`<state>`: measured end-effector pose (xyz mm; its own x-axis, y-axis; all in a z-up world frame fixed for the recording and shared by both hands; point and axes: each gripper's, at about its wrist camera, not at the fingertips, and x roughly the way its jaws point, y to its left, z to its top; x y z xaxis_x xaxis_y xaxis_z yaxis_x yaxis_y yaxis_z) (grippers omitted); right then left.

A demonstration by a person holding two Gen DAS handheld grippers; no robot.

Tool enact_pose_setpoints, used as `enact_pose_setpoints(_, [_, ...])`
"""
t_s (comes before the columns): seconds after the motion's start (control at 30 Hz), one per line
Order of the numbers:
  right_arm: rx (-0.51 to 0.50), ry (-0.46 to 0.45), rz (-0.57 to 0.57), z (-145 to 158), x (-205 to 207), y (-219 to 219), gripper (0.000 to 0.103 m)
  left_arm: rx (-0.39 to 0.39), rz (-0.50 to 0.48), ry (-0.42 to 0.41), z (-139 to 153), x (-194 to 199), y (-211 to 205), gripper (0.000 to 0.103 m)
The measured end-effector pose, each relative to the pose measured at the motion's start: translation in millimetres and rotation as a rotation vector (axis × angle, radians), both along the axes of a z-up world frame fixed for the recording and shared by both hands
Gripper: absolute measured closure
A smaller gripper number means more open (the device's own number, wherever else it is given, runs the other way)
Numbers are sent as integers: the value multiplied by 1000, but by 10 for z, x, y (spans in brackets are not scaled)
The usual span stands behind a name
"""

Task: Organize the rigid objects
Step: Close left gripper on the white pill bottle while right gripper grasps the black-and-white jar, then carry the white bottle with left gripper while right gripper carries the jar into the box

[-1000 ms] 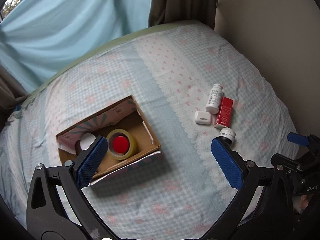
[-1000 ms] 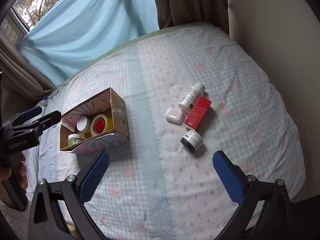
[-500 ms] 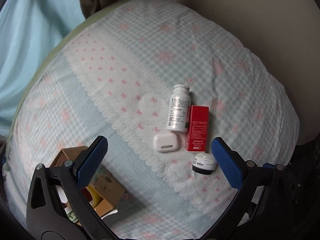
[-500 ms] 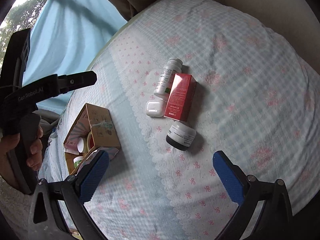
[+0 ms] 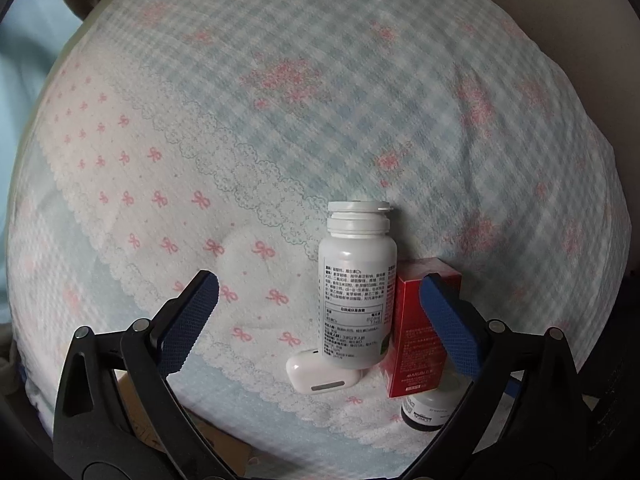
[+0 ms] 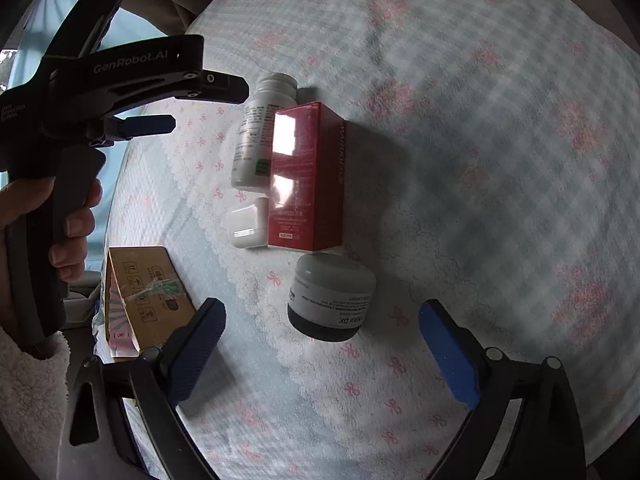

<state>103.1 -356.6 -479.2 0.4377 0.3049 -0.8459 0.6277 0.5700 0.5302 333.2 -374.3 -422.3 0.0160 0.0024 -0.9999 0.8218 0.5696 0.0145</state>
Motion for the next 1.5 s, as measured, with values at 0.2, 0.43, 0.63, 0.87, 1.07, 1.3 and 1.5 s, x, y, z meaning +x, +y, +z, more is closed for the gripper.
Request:
enact_pose_setpoints(0.2, [32, 46, 11, -220, 134, 33, 20, 30, 0, 50, -255, 86, -129, 9])
enact_pose_setpoints(0.43, [43, 90, 6, -339, 221, 11, 28, 65, 14, 131, -492, 152, -140, 26])
enact_pose_setpoints(0.63, [89, 107, 0, -447, 269, -42, 38, 110, 67, 230, -732, 240, 3, 30])
enact_pose_setpoints(0.87, [75, 132, -6, -478, 324, -14, 50, 98, 31, 190, -794, 206, 93, 42])
enact_pose_setpoints(1.07, [59, 132, -2, -484, 379, 42, 50, 81, 16, 171, -763, 108, 37, 55])
enact_pose_setpoints(1.3, [62, 120, 6, -415, 298, -1, 50, 15, 80, 185, -459, 155, 307, 55])
enact_pose_setpoints(1.5, [62, 111, 6, -304, 219, 0, 50, -40, 161, 158, -139, 212, 637, 56])
